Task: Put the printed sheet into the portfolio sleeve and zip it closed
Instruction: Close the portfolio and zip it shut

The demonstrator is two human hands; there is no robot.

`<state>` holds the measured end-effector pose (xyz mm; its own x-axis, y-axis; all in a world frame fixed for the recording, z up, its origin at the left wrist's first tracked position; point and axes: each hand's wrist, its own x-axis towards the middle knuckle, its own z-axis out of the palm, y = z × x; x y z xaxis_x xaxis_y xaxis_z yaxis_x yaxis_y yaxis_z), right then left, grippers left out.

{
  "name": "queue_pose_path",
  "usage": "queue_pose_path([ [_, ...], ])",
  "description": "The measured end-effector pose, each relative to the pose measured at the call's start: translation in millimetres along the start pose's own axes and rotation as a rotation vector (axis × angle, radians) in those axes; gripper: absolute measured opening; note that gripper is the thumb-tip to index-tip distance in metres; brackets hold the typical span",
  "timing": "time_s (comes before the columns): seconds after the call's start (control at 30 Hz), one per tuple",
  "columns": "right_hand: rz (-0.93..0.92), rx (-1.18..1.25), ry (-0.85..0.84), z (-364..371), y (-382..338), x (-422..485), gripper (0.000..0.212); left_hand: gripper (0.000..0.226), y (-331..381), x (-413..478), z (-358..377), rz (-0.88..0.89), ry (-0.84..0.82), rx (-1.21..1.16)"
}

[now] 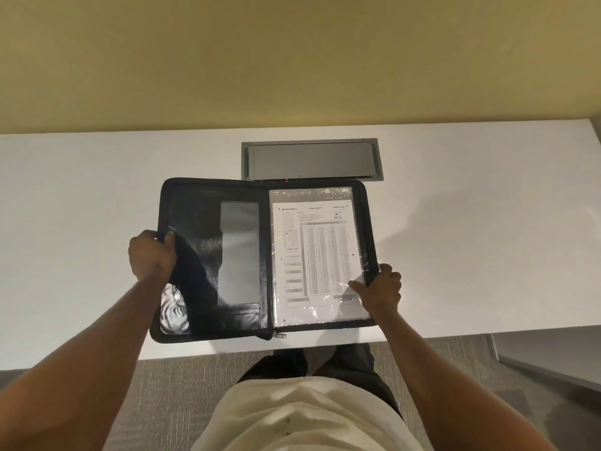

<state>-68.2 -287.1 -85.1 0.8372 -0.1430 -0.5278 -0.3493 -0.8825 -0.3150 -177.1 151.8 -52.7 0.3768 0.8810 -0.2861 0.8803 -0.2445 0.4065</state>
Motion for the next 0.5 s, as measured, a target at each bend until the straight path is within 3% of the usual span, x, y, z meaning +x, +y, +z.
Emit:
queue_pose_path([
  [0.23, 0.025, 0.048, 0.027, -8, -1, 12, 0.076, 0.035, 21, -10, -18, 0.158, 0.053, -0.133],
  [0.4, -0.036, 0.168, 0.013, -17, 7, 14, 0.076, 0.03, 44, -30, -35, 0.216, 0.095, -0.228],
  [0.5, -0.079, 0.17, 0.075, -22, 4, 7, 0.064, 0.026, 59, -43, -47, 0.281, 0.085, -0.256],
])
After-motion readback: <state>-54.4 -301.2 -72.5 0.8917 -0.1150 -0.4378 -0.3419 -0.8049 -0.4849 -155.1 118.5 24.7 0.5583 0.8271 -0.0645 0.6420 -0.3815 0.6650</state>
